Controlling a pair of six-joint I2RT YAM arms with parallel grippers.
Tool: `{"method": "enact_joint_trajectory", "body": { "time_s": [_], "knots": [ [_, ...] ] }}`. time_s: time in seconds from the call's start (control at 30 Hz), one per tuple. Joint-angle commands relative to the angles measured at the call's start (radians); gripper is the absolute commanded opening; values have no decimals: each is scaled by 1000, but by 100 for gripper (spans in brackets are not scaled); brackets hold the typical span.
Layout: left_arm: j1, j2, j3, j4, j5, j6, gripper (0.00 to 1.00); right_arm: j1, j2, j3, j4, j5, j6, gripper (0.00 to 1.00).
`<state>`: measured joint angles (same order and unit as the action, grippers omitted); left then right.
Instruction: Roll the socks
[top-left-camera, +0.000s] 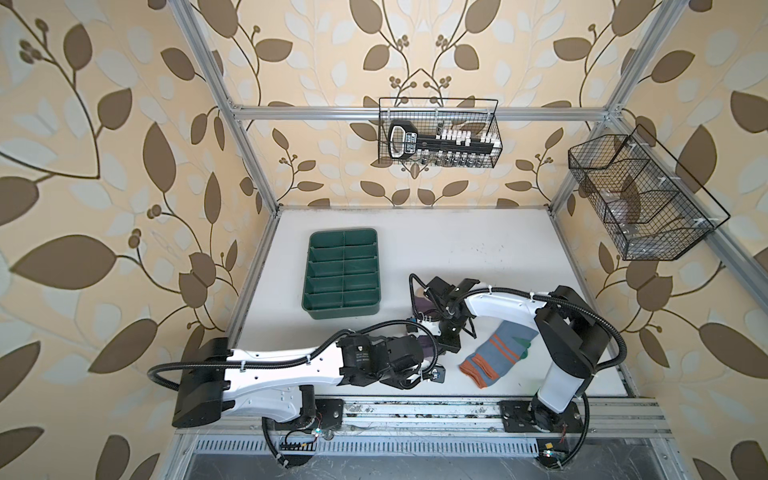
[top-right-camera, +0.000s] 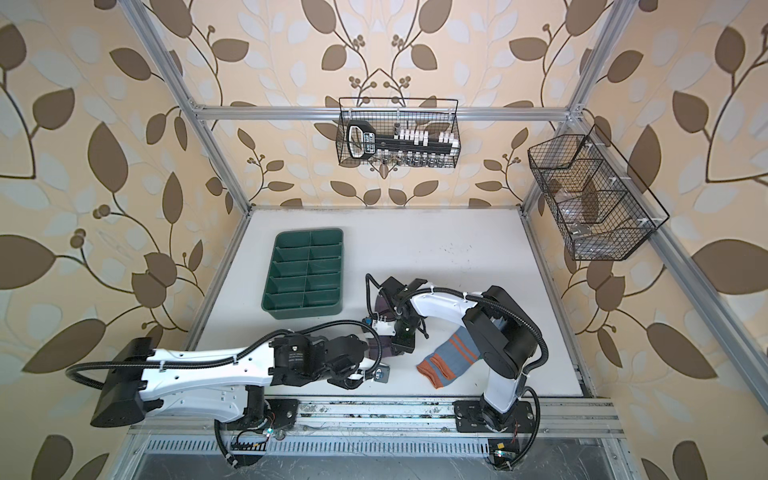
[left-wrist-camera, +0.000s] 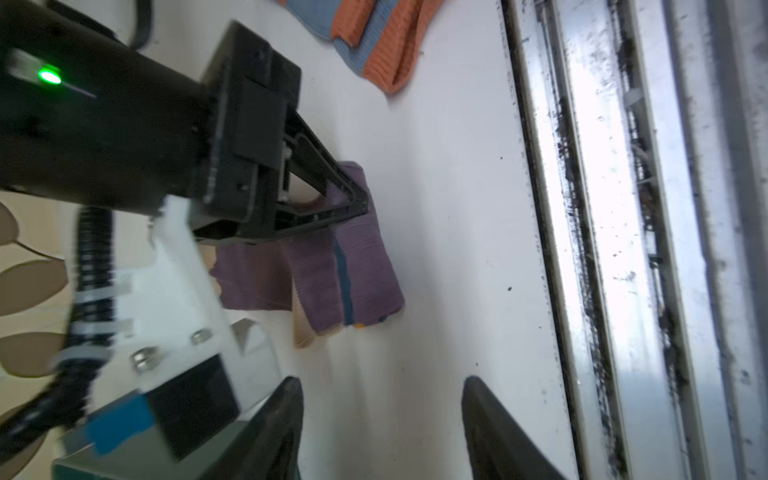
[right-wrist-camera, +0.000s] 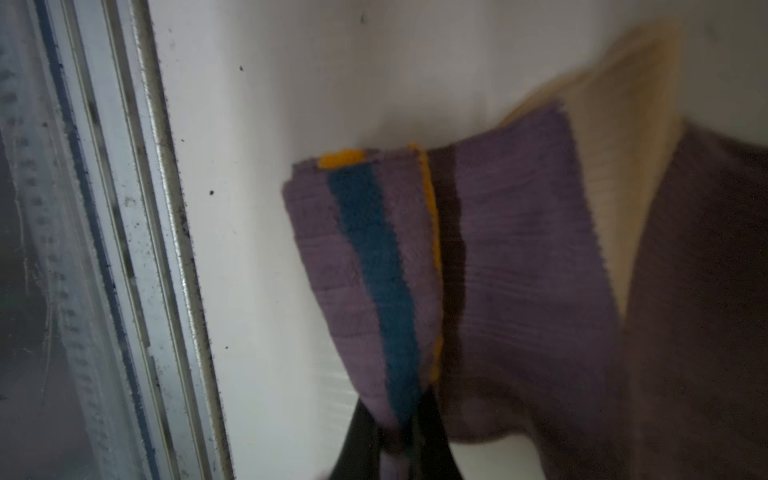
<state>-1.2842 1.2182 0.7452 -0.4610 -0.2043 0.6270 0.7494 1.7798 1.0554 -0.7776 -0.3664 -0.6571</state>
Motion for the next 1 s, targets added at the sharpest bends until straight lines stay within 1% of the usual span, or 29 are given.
{"method": "enact_joint_trajectory", "body": {
  "time_s": [0.0,0.13,0.17,0.3,0.33,0.4,0.5,0.57,0.6,0.63,0.73,0.8,0.87,0.93,0.97],
  "knots": [
    [-14,80,-15,227,-56,-112,59,1,66,-21,3,35,-5,0],
    [-14,212,-5,289,-128,-173,54,2,65,-21,0,34,-5,0],
    [-14,267,-4,309,-136,-182,52,2,65,-21,0,34,-5,0],
    [-14,347,-9,376,-140,-200,46,2,62,-23,0,34,-1,0],
    [-14,361,-8,380,-139,-206,44,2,61,-26,0,34,-1,0],
    [-14,381,-2,369,-139,-215,36,2,53,-28,0,38,-1,0],
    [-14,391,0,340,-140,-217,20,1,20,-39,20,53,8,2],
    [-6,382,-5,311,-125,-201,7,1,-23,-60,54,91,26,5],
    [2,373,-8,298,-115,-189,4,1,-47,-68,66,105,33,8],
    [13,360,-9,278,-93,-175,2,-1,-77,-78,75,115,35,10],
    [68,319,18,186,38,-133,0,0,-180,-120,131,184,56,15],
    [118,294,37,126,136,-112,0,-2,-277,-170,228,272,92,16],
    [167,278,61,67,231,-90,0,-17,-398,-225,353,389,130,18],
    [212,284,94,-2,331,-59,0,-43,-487,-263,474,508,167,19],
    [237,297,115,-33,361,-53,0,-72,-551,-281,534,571,196,20]
  ]
}}
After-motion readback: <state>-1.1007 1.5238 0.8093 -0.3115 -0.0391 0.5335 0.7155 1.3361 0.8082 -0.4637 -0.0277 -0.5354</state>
